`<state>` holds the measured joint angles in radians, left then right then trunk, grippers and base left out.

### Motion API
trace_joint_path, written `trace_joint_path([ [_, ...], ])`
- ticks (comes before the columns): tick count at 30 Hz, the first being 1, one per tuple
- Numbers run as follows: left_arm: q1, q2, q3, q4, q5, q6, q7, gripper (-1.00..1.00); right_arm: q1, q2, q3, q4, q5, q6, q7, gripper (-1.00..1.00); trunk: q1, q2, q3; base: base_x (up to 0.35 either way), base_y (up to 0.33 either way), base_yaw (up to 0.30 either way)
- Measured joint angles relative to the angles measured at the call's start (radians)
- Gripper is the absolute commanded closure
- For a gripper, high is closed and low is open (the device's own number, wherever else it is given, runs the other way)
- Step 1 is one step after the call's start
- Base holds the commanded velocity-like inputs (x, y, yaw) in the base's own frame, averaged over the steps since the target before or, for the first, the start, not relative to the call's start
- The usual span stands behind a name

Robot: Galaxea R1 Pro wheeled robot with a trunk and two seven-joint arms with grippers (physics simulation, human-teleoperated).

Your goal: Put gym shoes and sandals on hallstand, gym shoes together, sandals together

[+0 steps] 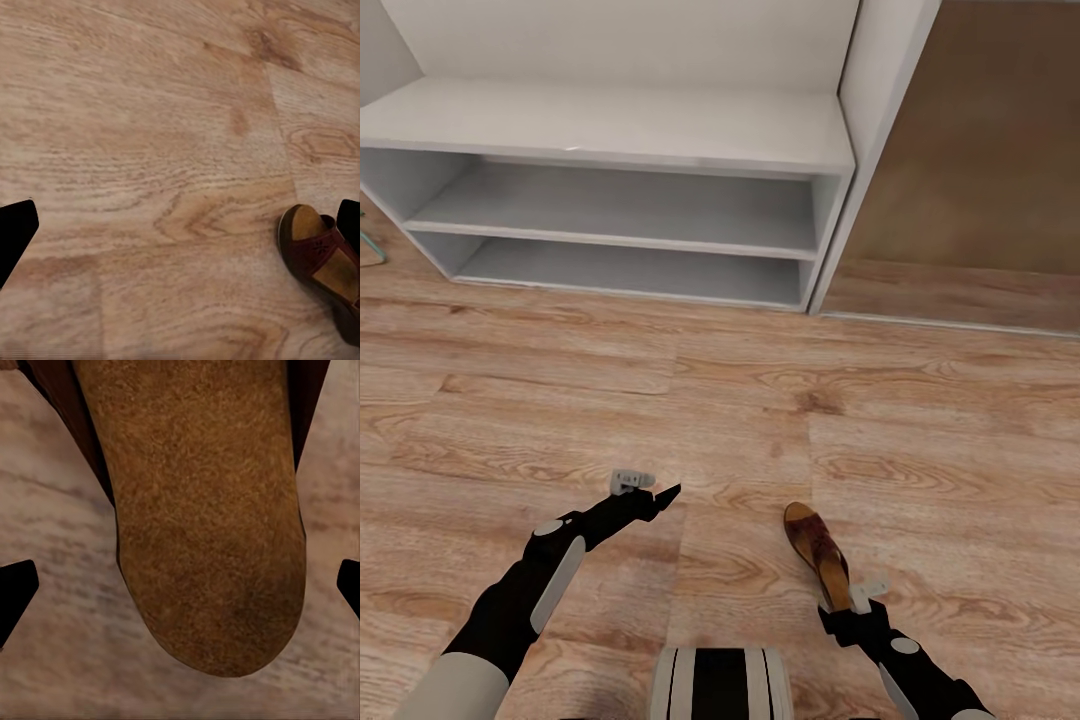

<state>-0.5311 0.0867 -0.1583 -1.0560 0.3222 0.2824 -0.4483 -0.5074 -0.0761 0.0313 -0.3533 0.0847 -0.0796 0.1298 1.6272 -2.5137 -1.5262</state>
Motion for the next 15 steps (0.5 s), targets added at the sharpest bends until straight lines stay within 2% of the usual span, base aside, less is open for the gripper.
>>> trace_joint_path([
  [2, 0.0, 0.0, 0.0, 0.0, 0.0, 0.0, 0.0, -1.0, 0.0, 0.0, 0.0, 0.0, 0.0, -0.001, 0.0, -1.0, 0.001, 0.0, -0.008, 0.0, 0.0, -0.004],
  [15, 0.0, 0.0, 0.0, 0.0, 0.0, -0.001, 0.0, -1.0, 0.0, 0.0, 0.0, 0.0, 0.0, 0.0, 0.001, -1.0, 0.001, -0.001, -0.017, 0.0, 0.0, -0.026],
])
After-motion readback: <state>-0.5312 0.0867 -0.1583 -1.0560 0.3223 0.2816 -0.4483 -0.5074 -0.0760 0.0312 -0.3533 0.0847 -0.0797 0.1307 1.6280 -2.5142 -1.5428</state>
